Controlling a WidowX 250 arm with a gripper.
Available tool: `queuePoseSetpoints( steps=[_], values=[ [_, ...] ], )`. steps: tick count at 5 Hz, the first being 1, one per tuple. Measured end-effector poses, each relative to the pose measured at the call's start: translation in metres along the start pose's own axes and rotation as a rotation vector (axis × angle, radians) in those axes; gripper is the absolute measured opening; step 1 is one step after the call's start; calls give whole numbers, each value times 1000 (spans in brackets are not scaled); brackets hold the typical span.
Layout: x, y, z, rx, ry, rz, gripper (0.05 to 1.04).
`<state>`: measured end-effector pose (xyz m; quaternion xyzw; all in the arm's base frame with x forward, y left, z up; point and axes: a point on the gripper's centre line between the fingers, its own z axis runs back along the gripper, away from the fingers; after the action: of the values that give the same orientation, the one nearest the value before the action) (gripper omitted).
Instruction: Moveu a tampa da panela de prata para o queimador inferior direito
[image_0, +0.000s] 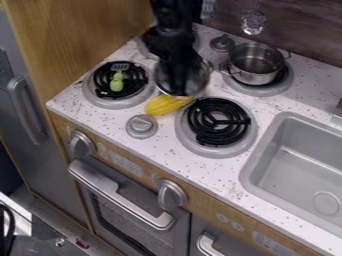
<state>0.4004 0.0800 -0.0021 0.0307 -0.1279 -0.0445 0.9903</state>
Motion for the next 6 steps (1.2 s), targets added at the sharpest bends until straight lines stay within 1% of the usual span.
queuePoseSetpoints(
  steps=[1, 2, 3, 4, 5, 6],
  values=[
    [-2, -27, -5, -10, 6, -79, 251],
    [1, -49, -5, -12, 6, -142, 251],
    [-4, -59, -15, -5, 40, -172, 251],
    [-14, -58, -18, 25, 90, -180, 251],
    [-18, -57, -20, 31, 116, -182, 304],
    [-20, -58, -20, 34, 129, -189, 594]
  ],
)
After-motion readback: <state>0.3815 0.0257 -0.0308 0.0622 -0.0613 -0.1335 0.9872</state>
